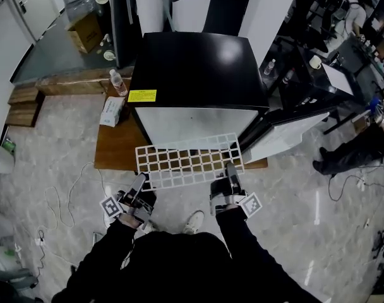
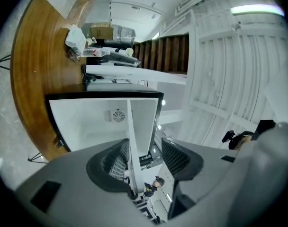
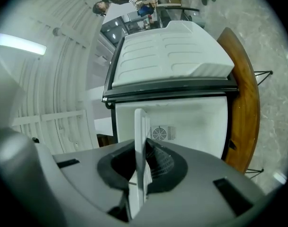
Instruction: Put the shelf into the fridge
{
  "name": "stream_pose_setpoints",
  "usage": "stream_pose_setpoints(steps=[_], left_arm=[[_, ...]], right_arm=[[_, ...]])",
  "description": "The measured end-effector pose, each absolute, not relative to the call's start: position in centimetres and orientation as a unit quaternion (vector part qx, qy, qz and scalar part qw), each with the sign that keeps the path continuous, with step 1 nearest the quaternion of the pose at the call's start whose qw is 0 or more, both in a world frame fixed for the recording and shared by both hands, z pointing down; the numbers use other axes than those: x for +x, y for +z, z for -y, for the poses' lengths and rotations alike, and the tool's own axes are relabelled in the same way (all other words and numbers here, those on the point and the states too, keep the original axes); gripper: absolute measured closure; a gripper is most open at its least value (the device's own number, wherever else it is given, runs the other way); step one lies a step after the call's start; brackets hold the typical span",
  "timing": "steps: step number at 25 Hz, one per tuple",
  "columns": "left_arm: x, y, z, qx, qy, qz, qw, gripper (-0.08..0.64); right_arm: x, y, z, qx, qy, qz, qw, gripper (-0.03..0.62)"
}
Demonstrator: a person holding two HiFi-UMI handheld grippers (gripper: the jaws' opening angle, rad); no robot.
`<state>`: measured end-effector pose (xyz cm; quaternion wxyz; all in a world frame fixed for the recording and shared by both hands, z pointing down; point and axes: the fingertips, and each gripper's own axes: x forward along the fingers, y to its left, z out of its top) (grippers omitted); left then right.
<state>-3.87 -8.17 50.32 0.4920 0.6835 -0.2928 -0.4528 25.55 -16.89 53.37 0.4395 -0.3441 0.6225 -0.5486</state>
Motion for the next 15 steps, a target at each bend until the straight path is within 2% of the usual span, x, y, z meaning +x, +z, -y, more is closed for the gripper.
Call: stream_pose_setpoints(steps=[5, 11, 12, 15], left_arm=[[-3.3, 48.2, 11.3, 0.669, -0.494, 0.347, 0.433, 0.337], [-1.2, 48.2, 13.2, 0.627, -0.527, 0.398, 0.413, 0.339], [-1.2, 48.3, 13.3, 0.619, -0.532, 0.405, 0.411, 0.349], [-1.3, 48.8, 13.4, 0.602, -0.539, 0.424, 0.409, 0.480]], right_arm=[[26.4, 52.6, 18.6, -0.347, -0.536, -0.607, 0.473, 0.558], [28.9, 53.4, 19.5, -0.349, -0.543, -0.593, 0.481, 0.558], [28.8, 53.5, 19.5, -0.346, -0.545, -0.593, 0.481, 0.558], [28.7, 53.6, 19.5, -0.339, -0.550, -0.593, 0.480, 0.558]])
